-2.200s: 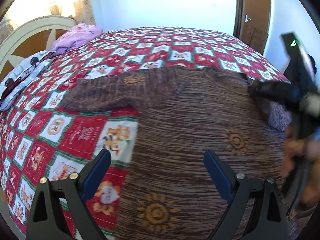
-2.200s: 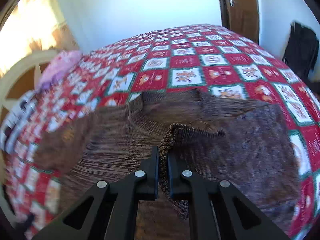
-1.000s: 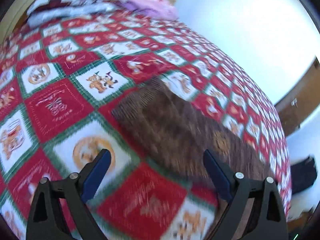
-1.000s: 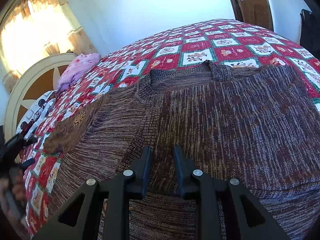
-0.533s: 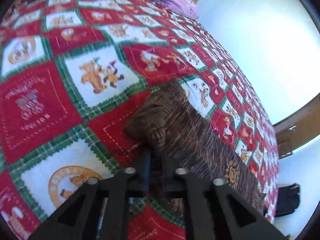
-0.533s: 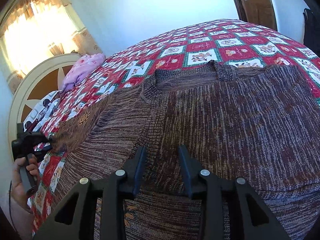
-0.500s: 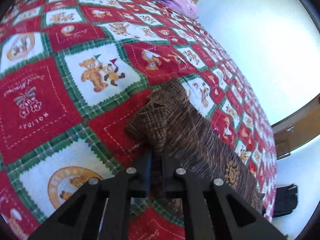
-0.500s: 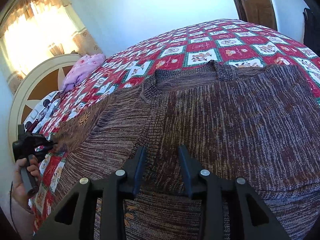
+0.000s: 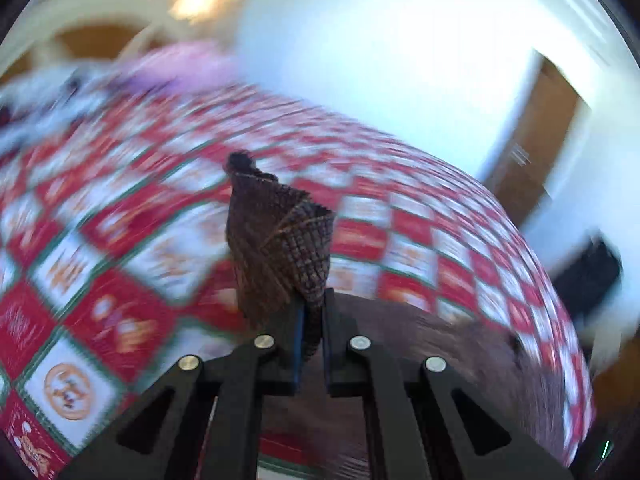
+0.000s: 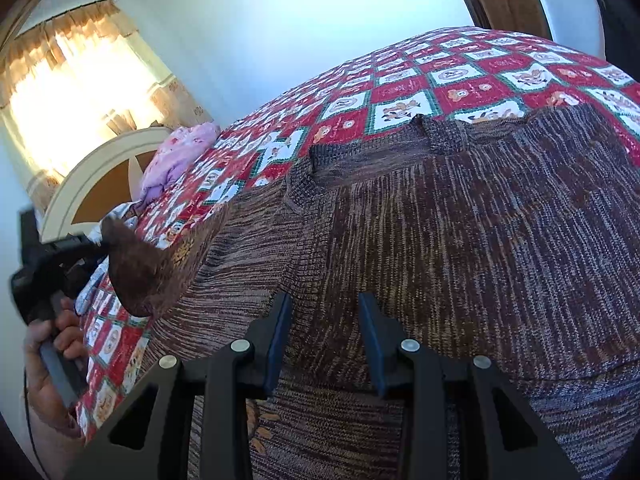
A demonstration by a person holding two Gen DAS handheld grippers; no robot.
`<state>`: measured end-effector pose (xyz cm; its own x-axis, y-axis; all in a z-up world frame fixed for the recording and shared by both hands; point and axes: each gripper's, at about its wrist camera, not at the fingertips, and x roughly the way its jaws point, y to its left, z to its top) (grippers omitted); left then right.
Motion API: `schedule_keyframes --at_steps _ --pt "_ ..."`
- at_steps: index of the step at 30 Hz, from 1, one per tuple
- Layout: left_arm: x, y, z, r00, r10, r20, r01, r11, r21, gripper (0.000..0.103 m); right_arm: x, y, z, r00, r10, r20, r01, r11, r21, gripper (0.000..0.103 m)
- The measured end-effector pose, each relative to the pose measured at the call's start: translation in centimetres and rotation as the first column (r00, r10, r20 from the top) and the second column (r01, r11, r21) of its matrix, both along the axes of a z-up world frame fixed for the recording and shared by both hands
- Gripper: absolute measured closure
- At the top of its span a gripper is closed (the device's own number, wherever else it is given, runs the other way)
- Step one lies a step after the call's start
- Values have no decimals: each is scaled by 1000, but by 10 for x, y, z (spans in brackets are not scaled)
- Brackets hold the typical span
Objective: Fold small clothes
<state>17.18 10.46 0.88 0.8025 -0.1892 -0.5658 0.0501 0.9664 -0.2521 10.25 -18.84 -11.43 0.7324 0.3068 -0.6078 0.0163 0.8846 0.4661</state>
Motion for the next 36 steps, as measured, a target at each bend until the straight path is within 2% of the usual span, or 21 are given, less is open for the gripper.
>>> schedule_keyframes --at_steps 3,6,9,12,14,15,16,19,22,26,28,30,31,32,36 --pt "-32 -65 2 983 -178 35 174 979 105 95 -1 -2 -1 1000 -1 4 1 1000 18 67" --pt "-48 -115 -22 958 -284 -30 285 946 152 95 -1 -3 -1 1000 -1 4 1 1000 21 67" --pt "-51 -137 -48 951 -290 -109 307 928 210 93 -1 -3 -1 1000 -2 4 2 1000 22 67" --pt "-57 -135 -56 948 -280 -149 309 923 231 86 -2 -3 -1 1000 -2 5 2 1000 23 66" --pt "-65 -123 -53 950 -270 -160 301 928 220 59 -2 -3 -1 1000 -3 5 3 1000 23 67" --pt "-71 -113 -51 955 -253 -157 282 936 210 34 -2 -4 -1 1000 -3 4 3 1000 23 67" --pt "-75 -114 -51 960 -240 -144 266 942 204 19 -2 -4 -1 1000 -3 4 3 1000 23 67" --pt "-96 -87 -48 978 -190 -89 204 959 198 17 -2 -4 -2 1000 -3 3 3 1000 27 67" --pt "-105 -61 -59 990 -91 -108 111 975 195 17 -1 -5 -2 1000 -3 -5 3 999 39 67" --pt "-102 -42 -93 977 -55 -206 89 983 161 17 1 -13 1 999 -14 -41 19 994 111 66" --pt "-113 -46 -97 990 -69 -119 90 980 177 14 0 -17 2 998 -19 -52 29 983 184 62" --pt "-111 -51 -98 989 -82 -121 104 977 184 7 2 -16 3 998 -12 -59 27 966 256 59" --pt "-109 -52 -98 988 -88 -124 109 979 174 2 6 -12 3 997 -5 -75 25 964 264 51" --pt "-107 -54 -100 987 -97 -125 117 980 162 1 10 -8 3 996 0 -89 22 968 251 48" --pt "-110 -53 -99 987 -102 -125 123 978 168 0 28 20 13 997 25 -80 -20 998 56 50"
